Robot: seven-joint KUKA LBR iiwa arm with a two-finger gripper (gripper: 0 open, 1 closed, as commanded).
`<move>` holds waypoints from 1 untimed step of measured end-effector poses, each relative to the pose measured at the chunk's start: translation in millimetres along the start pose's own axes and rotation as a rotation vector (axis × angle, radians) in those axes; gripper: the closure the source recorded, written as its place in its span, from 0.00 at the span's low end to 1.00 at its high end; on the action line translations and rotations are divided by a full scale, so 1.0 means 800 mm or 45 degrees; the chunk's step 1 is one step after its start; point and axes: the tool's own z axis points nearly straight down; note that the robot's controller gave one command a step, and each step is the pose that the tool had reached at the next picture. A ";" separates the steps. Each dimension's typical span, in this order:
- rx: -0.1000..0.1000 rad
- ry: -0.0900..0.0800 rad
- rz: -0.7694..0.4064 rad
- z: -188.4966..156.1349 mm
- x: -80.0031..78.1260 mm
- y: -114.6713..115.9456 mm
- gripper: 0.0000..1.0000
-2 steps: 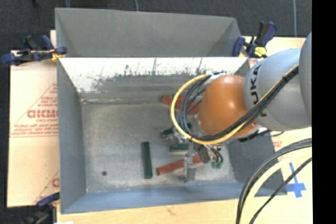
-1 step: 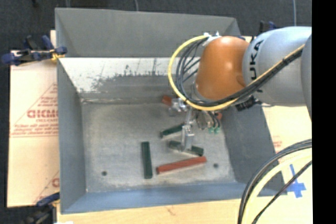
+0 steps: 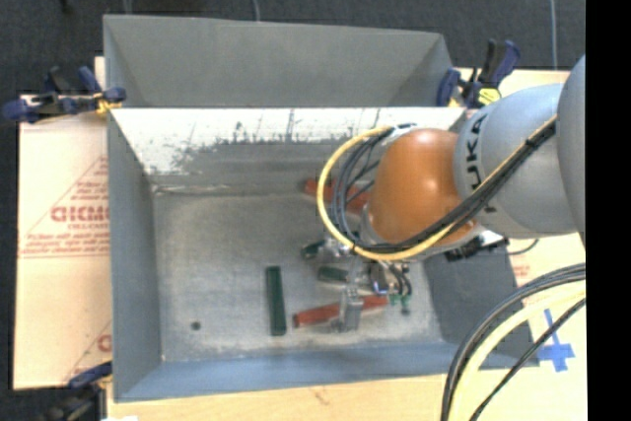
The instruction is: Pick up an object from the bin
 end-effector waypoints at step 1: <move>0.001 -0.007 0.064 0.021 -0.096 -0.020 1.00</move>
Offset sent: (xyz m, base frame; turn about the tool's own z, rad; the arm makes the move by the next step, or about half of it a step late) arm 0.0000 0.0000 0.0000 0.0000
